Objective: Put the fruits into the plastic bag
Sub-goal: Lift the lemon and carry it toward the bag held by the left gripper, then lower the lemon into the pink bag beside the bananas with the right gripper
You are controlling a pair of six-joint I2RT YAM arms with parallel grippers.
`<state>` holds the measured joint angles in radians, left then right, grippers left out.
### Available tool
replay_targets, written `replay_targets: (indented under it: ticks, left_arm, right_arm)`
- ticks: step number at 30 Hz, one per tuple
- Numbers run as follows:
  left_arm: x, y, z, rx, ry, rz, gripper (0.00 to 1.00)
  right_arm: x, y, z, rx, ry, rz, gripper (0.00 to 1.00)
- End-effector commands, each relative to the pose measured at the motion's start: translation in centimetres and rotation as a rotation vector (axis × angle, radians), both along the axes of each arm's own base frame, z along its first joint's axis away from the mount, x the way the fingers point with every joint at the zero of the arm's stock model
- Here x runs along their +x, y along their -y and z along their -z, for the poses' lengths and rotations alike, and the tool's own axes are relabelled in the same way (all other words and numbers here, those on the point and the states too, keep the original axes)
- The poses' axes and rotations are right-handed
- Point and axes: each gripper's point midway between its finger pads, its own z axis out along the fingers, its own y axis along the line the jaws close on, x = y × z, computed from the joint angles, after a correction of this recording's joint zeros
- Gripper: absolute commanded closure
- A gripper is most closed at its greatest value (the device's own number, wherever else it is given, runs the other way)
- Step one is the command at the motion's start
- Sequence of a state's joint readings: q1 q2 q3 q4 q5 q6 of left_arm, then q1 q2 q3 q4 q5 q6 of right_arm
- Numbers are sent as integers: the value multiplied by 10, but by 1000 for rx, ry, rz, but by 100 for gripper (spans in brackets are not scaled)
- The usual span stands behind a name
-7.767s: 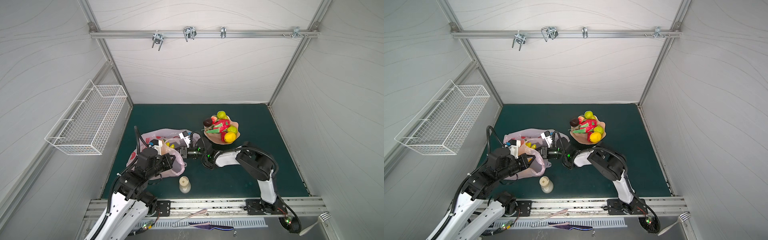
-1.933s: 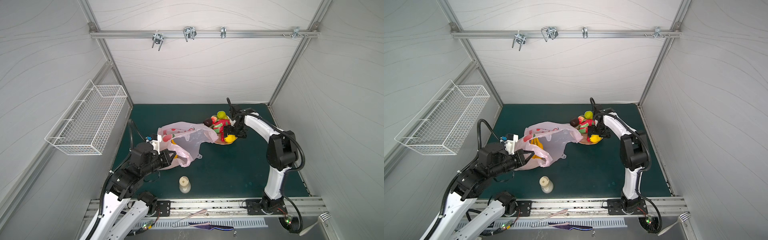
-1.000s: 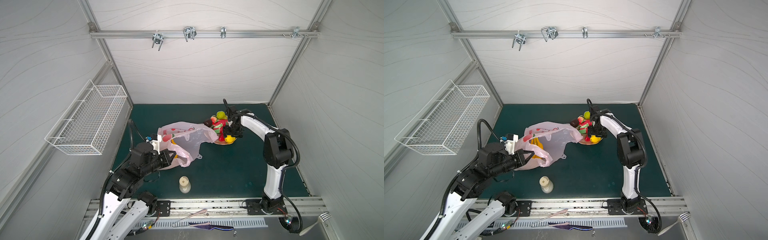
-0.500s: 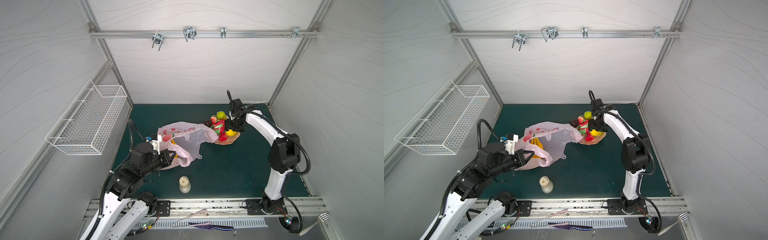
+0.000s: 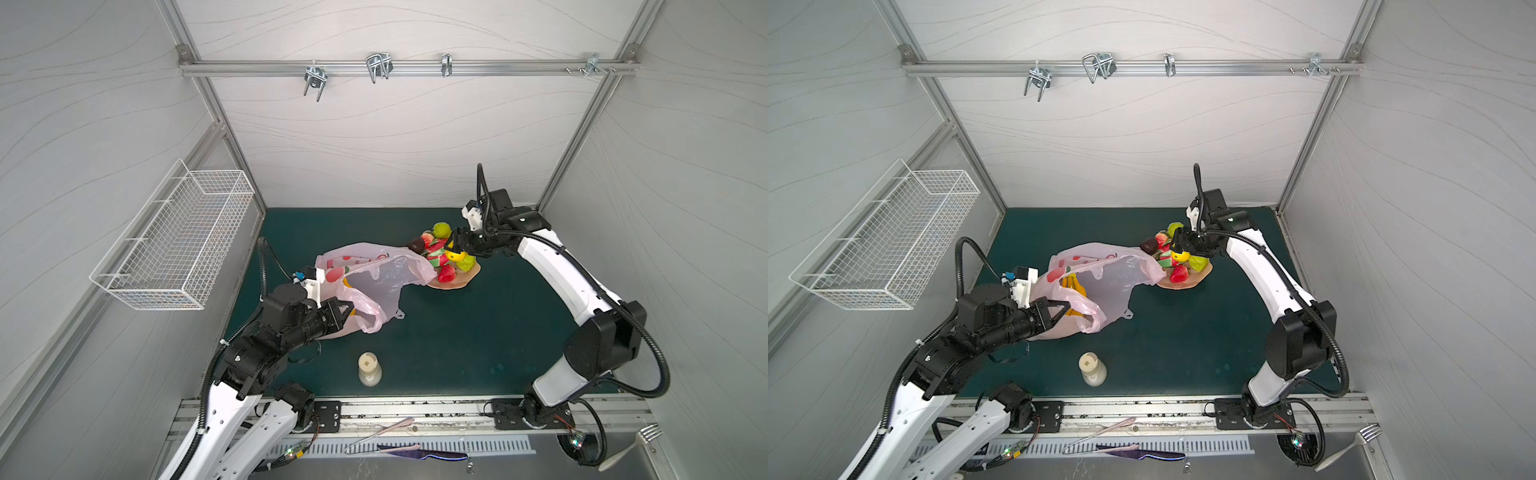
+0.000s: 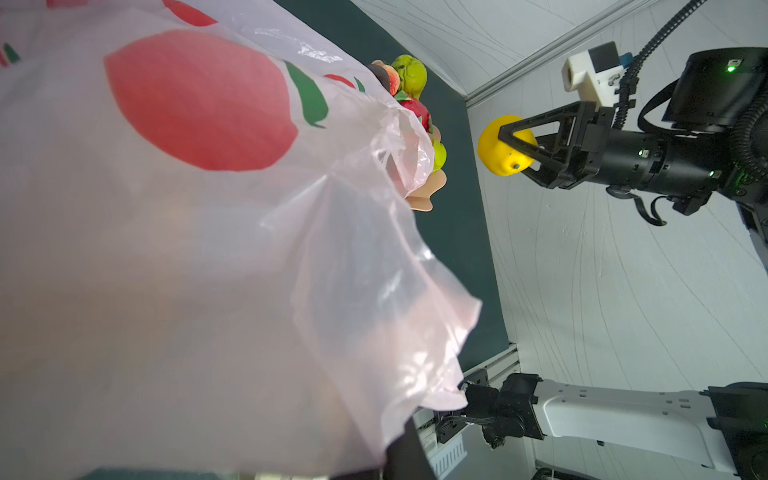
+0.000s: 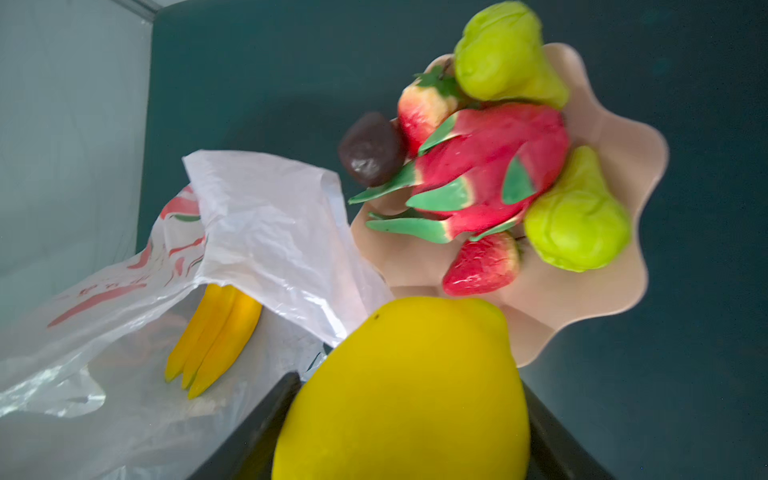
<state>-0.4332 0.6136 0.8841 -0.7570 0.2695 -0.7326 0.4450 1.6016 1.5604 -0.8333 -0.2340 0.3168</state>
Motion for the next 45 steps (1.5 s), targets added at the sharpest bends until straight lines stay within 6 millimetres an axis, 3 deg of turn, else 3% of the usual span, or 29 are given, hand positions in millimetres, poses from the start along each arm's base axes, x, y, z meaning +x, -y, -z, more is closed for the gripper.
replay_targets:
  ticks: [1, 4, 7, 18, 25, 29, 39, 45]
  left_arm:
    - [5, 5, -26, -31, 86, 23, 100]
    - [5, 6, -28, -31, 88, 26, 100]
    - [5, 7, -32, -34, 97, 36, 100]
    - [5, 12, -45, -57, 122, 62, 100]
    - [9, 18, -56, -65, 137, 84, 100]
    - [11, 19, -56, -63, 139, 90, 100]
    - [9, 21, -53, -50, 126, 111, 100]
    - [4, 20, -39, -10, 89, 132, 100]
  right_arm:
    - [-43, -58, -31, 88, 157, -271, 44]
    - [-70, -82, -20, 52, 195, -382, 44]
    - [-84, -93, -2, 38, 182, -415, 46]
    - [-105, -128, 22, -17, 335, -552, 54]
    - [-123, -147, 56, -82, 353, -649, 58]
    - [-122, -152, 71, -88, 311, -651, 60]
    - [-108, -165, 83, -77, 266, -643, 62]
    - [-89, -166, 79, -43, 244, -624, 62]
